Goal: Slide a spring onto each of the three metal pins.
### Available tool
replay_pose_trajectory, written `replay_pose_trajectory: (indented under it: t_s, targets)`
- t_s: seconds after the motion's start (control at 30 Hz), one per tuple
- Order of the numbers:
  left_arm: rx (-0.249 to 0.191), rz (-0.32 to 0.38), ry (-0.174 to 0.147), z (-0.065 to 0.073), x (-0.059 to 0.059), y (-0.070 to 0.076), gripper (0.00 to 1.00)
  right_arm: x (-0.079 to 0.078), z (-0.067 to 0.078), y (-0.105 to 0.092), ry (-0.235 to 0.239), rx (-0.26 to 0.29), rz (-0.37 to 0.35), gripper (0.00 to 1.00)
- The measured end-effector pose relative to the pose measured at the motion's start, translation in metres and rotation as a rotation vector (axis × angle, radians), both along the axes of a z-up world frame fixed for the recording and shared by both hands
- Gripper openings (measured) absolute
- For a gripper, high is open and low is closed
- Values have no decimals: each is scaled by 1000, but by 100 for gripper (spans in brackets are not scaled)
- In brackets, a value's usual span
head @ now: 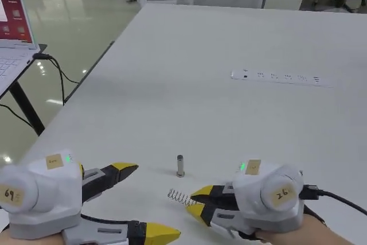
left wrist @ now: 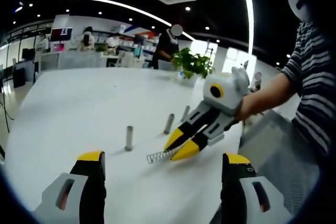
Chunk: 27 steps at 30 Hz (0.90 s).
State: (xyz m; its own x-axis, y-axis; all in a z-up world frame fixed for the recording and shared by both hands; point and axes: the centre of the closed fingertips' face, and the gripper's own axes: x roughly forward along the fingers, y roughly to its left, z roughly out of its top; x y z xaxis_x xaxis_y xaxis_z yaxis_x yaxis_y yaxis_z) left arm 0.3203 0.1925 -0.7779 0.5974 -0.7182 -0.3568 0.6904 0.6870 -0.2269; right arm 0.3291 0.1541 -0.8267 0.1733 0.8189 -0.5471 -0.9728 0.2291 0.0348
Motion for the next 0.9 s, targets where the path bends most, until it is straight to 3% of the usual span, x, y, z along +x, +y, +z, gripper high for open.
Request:
replay_pose_trajectory:
  t_s: [0.23,0.57,0.7,0.9]
  targets:
    - [1,-33,9,-2,-1,-9,85,1,8,-18,-56,-23,44,8]
    - [-6,-104,23,-8,-2,-32,80,3,17,-49,-79,-67,112,8]
    - [1,-165,26,-10,-6,-44,74,-3,27,-57,-58,-25,148,8]
    - [-11,-200,34,-11,-5,-54,64,-7,32,-64,-67,-14,190,8]
